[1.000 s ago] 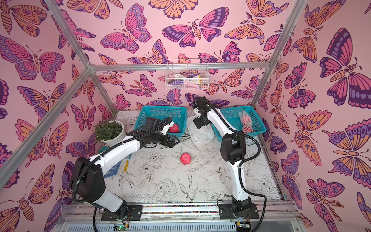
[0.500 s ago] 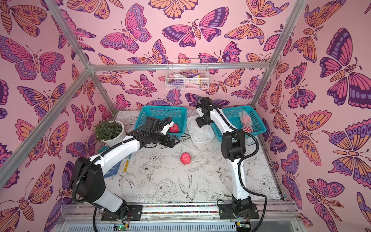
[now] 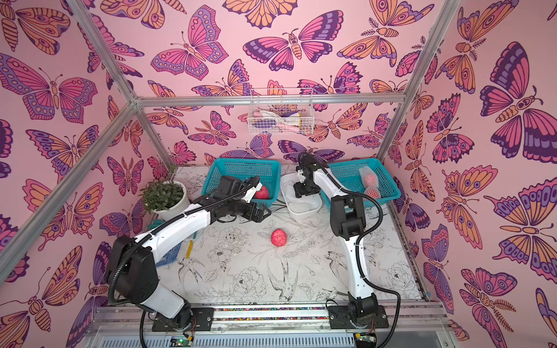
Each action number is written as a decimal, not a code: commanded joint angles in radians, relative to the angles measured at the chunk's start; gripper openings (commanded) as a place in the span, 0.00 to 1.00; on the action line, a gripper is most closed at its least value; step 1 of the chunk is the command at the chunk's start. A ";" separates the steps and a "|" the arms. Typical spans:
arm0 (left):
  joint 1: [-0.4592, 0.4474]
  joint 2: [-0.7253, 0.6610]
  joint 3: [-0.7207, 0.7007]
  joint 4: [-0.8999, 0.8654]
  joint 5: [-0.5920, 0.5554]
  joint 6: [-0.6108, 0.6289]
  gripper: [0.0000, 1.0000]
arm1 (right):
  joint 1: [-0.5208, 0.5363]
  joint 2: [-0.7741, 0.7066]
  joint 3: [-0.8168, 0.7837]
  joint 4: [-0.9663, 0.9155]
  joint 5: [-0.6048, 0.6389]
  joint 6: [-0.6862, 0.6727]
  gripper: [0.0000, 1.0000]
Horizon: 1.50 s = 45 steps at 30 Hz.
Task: Remove foam nets from apples
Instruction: Place the foam net into the storage box, then pick up the apple from the center of the board.
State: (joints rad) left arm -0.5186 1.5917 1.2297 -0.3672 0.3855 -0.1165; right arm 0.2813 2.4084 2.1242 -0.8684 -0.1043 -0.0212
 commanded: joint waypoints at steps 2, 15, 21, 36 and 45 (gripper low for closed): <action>-0.017 -0.009 -0.027 -0.005 -0.001 0.005 1.00 | -0.007 -0.001 0.010 -0.002 0.045 0.046 0.71; -0.091 -0.027 -0.039 -0.057 -0.073 0.072 1.00 | -0.001 -0.202 -0.105 0.069 0.053 0.003 0.87; -0.114 -0.051 -0.060 -0.072 -0.095 0.089 1.00 | 0.002 -0.261 -0.162 0.115 0.029 -0.011 0.88; -0.136 -0.036 -0.063 -0.090 -0.098 0.113 1.00 | 0.019 -0.269 -0.208 0.114 0.008 -0.024 0.87; -0.163 0.034 -0.036 -0.126 -0.097 0.173 1.00 | 0.019 -0.471 -0.355 0.169 0.068 -0.048 0.87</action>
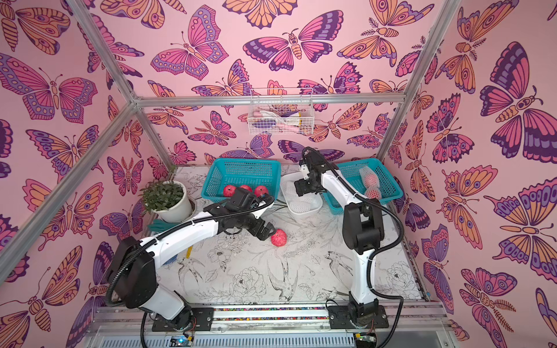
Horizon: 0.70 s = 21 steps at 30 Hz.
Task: Remove foam nets from apples
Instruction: Pick up the apple from the center of the board.
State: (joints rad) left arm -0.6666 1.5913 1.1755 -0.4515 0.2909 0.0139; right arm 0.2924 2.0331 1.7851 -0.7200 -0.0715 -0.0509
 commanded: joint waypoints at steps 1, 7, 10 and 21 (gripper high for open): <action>-0.023 0.046 0.024 -0.049 -0.008 0.054 1.00 | 0.008 -0.124 -0.038 0.024 0.053 -0.017 0.88; -0.067 0.152 0.078 -0.091 -0.043 0.116 1.00 | -0.001 -0.293 -0.191 0.043 0.113 -0.012 0.89; -0.083 0.204 0.106 -0.108 -0.061 0.140 1.00 | -0.017 -0.370 -0.265 0.054 0.116 -0.002 0.90; -0.091 0.321 0.177 -0.124 -0.073 0.187 1.00 | -0.065 -0.530 -0.418 0.060 0.121 -0.003 0.92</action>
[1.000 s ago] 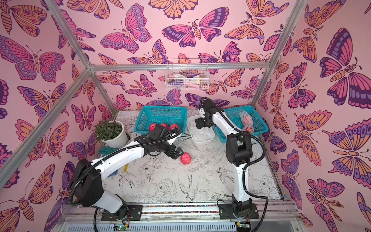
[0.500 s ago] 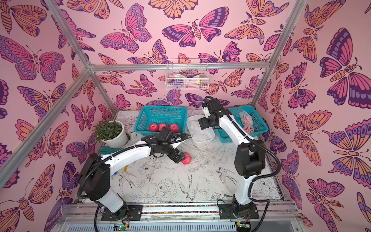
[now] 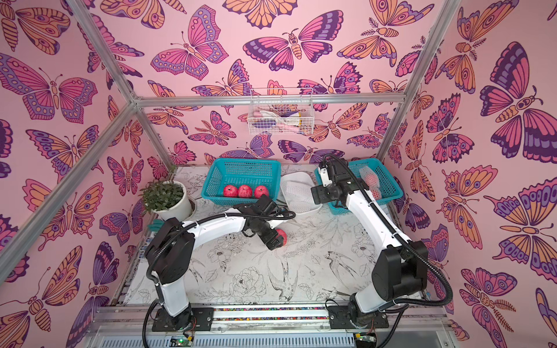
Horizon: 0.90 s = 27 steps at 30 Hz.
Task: Remove foam nets from apples
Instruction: Pick up the apple from the center of the board.
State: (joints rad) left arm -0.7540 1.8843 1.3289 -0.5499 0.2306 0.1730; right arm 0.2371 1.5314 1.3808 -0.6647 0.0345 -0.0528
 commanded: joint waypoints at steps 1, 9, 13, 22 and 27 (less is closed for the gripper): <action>-0.004 0.037 0.030 -0.025 -0.011 0.031 1.00 | -0.012 -0.032 -0.019 0.005 0.013 0.001 0.92; -0.004 0.113 0.094 -0.042 -0.001 0.058 0.94 | -0.015 -0.021 -0.038 0.026 -0.011 0.020 0.92; -0.004 0.142 0.120 -0.053 0.006 0.089 0.87 | -0.016 -0.005 -0.036 0.029 -0.024 0.031 0.92; -0.004 0.140 0.129 -0.088 0.019 0.105 0.64 | -0.015 0.017 -0.027 0.031 -0.059 0.035 0.92; -0.004 0.089 0.114 -0.101 0.020 0.097 0.47 | -0.016 0.013 -0.026 0.030 -0.066 0.036 0.92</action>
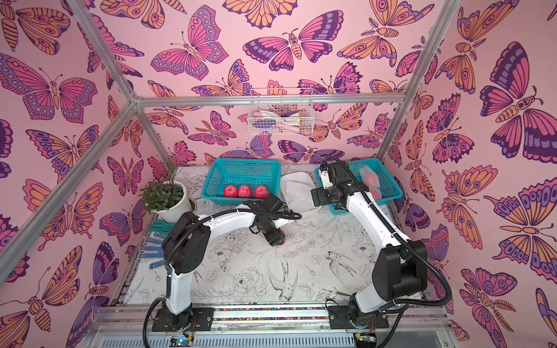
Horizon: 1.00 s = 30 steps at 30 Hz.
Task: Remove foam nets from apples
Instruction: Pick up the apple from the center of the board, then place the apple in the basket.
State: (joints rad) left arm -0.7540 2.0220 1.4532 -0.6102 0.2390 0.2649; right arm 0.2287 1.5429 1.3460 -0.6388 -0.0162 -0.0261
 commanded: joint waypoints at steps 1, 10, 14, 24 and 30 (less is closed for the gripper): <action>-0.004 -0.066 -0.012 -0.055 0.005 0.003 0.46 | -0.007 -0.002 0.006 0.003 -0.014 0.008 0.92; 0.082 -0.239 0.073 -0.158 0.000 -0.015 0.44 | -0.006 -0.035 -0.030 0.030 -0.011 0.014 0.92; 0.175 -0.188 0.228 -0.207 -0.041 -0.037 0.45 | -0.007 -0.039 -0.041 0.037 -0.026 0.021 0.92; 0.357 0.163 0.666 -0.325 -0.102 -0.110 0.46 | -0.007 -0.001 -0.001 0.048 -0.068 0.025 0.92; 0.387 0.260 0.756 -0.408 -0.122 -0.121 0.45 | -0.007 0.062 0.028 0.038 -0.056 0.017 0.92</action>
State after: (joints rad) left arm -0.3710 2.2837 2.1841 -0.9264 0.1333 0.1623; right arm 0.2287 1.5696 1.3392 -0.5896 -0.0696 -0.0040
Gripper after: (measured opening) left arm 0.679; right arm 0.924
